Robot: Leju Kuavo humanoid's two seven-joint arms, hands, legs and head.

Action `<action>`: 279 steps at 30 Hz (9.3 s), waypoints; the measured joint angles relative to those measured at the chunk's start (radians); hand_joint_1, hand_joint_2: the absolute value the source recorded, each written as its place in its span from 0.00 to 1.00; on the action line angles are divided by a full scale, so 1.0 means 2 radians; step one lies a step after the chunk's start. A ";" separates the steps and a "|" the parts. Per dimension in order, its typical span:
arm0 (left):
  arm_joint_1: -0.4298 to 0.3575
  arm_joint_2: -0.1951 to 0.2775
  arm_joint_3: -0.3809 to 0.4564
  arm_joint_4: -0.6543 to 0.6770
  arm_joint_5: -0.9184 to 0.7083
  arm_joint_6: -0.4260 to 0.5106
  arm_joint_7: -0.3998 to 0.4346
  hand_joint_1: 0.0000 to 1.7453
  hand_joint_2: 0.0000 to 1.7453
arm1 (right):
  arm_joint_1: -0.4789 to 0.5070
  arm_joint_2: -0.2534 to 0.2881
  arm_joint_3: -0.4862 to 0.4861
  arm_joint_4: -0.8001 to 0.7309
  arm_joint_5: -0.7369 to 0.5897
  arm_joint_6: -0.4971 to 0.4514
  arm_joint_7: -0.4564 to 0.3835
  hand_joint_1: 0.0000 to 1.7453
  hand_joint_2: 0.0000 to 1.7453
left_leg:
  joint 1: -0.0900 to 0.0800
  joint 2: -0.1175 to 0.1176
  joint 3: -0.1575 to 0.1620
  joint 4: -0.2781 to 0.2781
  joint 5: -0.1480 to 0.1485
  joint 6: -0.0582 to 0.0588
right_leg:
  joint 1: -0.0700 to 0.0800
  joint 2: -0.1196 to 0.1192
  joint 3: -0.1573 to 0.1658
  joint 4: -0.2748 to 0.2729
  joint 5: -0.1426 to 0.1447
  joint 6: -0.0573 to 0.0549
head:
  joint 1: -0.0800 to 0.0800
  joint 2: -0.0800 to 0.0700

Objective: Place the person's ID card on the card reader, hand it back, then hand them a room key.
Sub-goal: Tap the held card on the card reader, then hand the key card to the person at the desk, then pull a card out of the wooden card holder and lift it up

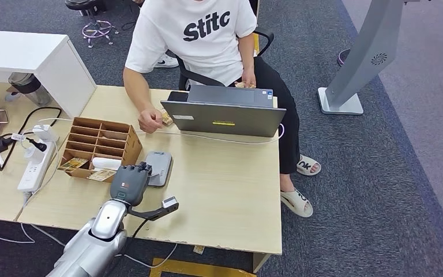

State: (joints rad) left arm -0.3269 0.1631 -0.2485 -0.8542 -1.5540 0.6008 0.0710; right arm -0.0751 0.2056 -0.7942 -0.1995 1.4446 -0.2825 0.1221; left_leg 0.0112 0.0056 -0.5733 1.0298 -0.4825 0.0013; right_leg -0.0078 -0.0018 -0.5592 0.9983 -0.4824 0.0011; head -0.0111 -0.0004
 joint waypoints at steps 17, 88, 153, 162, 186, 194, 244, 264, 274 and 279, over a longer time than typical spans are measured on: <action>-0.008 0.001 -0.009 0.005 0.012 0.003 -0.006 1.00 1.00 | 0.000 0.002 0.000 0.000 -0.008 0.000 -0.003 0.00 1.00 | 0.000 0.000 0.000 0.000 0.000 0.000 | 0.000 0.000 0.000 0.000 0.000 0.000 | 0.000 0.000; -0.040 0.044 0.065 -0.215 0.053 0.024 -0.027 0.00 1.00 | 0.002 0.004 0.000 0.002 -0.025 -0.010 -0.007 0.00 1.00 | 0.000 0.000 0.000 0.000 0.000 0.000 | 0.000 0.000 -0.001 0.000 0.000 0.000 | 0.000 0.000; 0.138 0.132 0.064 -0.359 0.181 -0.287 0.024 0.00 1.00 | 0.006 0.004 -0.034 0.002 -0.054 -0.016 -0.009 0.00 1.00 | 0.000 0.000 -0.001 0.000 0.000 0.000 | 0.000 0.000 -0.001 0.000 0.000 0.000 | 0.000 0.000; 0.126 0.132 0.071 -0.335 0.181 -0.286 0.027 0.00 1.00 | 0.006 0.004 -0.034 0.002 -0.051 -0.016 -0.007 0.00 1.00 | 0.000 0.000 -0.001 0.000 0.000 0.000 | 0.000 0.000 -0.001 0.000 0.000 0.000 | 0.000 0.000; 0.124 0.125 0.118 -0.280 0.185 -0.268 0.031 0.00 1.00 | 0.006 0.003 -0.034 0.002 -0.043 -0.016 -0.006 0.00 1.00 | 0.000 0.000 -0.001 0.000 0.000 0.000 | 0.000 0.000 -0.001 0.000 0.000 0.000 | 0.000 0.000; 0.123 0.112 0.119 -0.255 0.165 -0.244 0.021 0.00 1.00 | 0.006 0.003 -0.034 0.002 -0.038 -0.016 -0.009 0.00 1.00 | 0.000 0.000 -0.001 0.000 0.000 0.000 | 0.000 0.000 -0.001 0.000 0.000 0.000 | 0.000 0.000; 0.106 0.082 0.118 -0.223 0.140 -0.177 -0.002 1.00 1.00 | 0.006 0.002 -0.034 0.002 -0.032 -0.016 -0.014 0.00 1.00 | 0.000 0.000 -0.001 0.000 0.000 0.000 | 0.000 0.000 -0.001 0.000 0.000 0.000 | 0.000 0.000; 0.107 0.080 0.119 -0.223 0.139 -0.158 -0.002 1.00 1.00 | 0.006 0.001 -0.034 0.002 -0.031 -0.016 -0.011 0.00 1.00 | 0.000 0.000 -0.001 0.000 0.000 0.000 | 0.000 0.000 -0.001 0.000 0.000 0.000 | 0.000 0.000; 0.109 0.073 0.130 -0.227 0.158 -0.092 -0.028 1.00 1.00 | 0.006 0.000 -0.034 0.002 -0.028 -0.020 -0.015 0.00 1.00 | 0.000 0.000 -0.001 0.000 0.000 0.000 | 0.000 0.000 -0.001 0.000 0.000 0.000 | 0.000 0.000; 0.110 0.061 0.142 -0.264 0.202 -0.019 -0.064 1.00 1.00 | 0.006 0.000 -0.034 0.002 -0.026 -0.029 -0.022 0.00 1.00 | 0.000 0.000 -0.001 0.000 0.000 0.000 | 0.000 0.000 -0.001 0.000 0.000 0.000 | 0.000 0.000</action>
State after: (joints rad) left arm -0.1073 0.2842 0.0364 -1.3832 -1.1502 0.5620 -0.0580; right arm -0.0632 0.2049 -0.8618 -0.1961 1.3933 -0.3413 0.0775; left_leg 0.0115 0.0057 -0.5747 1.0295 -0.4825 0.0012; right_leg -0.0075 -0.0016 -0.5605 0.9986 -0.4826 0.0011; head -0.0108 -0.0004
